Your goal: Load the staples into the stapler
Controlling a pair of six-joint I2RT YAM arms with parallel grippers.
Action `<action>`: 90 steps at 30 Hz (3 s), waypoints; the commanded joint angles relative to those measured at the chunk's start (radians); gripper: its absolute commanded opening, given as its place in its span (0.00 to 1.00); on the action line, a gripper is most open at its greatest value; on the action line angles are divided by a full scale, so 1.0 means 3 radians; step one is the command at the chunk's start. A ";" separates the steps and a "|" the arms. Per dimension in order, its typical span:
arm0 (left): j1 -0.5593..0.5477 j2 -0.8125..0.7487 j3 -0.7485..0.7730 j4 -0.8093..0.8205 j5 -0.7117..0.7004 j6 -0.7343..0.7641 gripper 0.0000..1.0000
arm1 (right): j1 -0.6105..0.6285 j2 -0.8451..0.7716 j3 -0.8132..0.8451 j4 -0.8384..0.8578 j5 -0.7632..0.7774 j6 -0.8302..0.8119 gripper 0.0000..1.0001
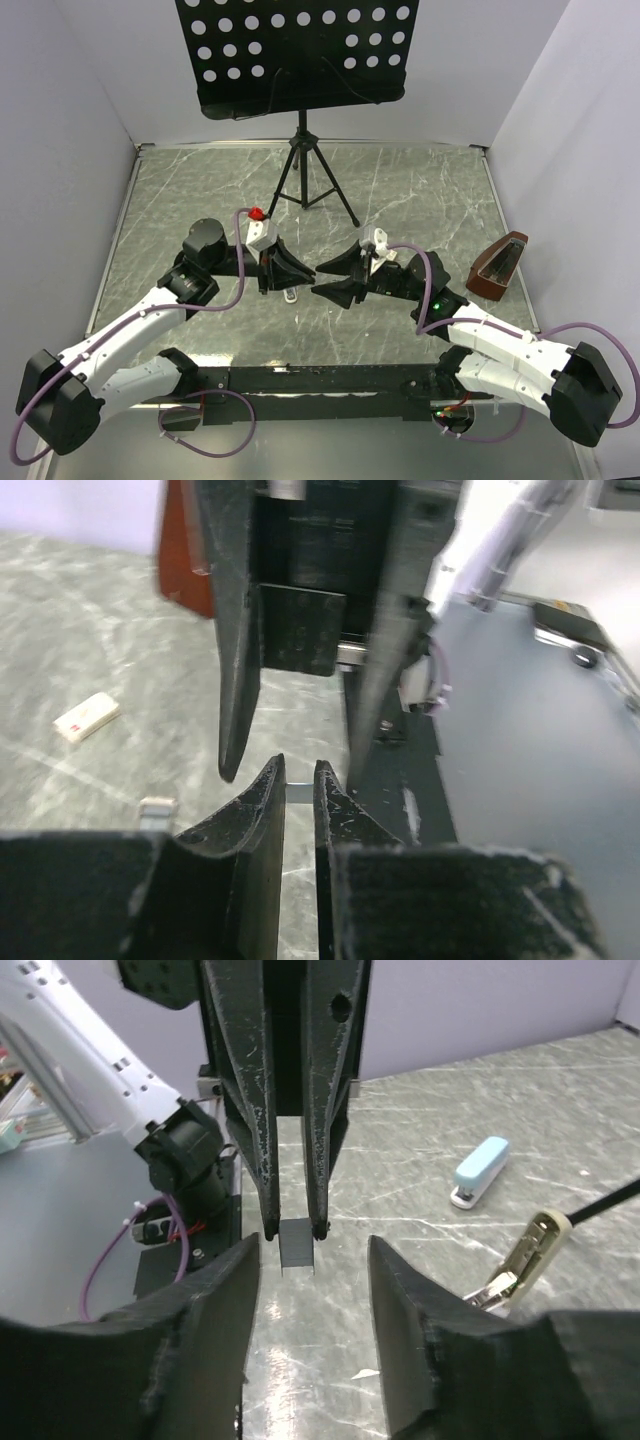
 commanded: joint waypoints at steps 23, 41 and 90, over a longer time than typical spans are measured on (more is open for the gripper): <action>-0.0159 0.1035 0.1320 -0.3279 -0.4208 -0.2449 0.01 | -0.0860 0.0414 -0.0188 -0.0486 0.1268 0.0679 1.00; -0.0691 0.1997 0.1734 -0.3879 -0.4608 -0.3452 0.01 | -0.0916 0.0389 -0.0372 -0.0593 0.2225 0.0612 1.00; -0.0697 0.2365 0.1893 -0.3679 -0.4674 -0.3252 0.01 | -0.0911 0.0578 -0.0285 -0.0629 0.2210 0.0531 1.00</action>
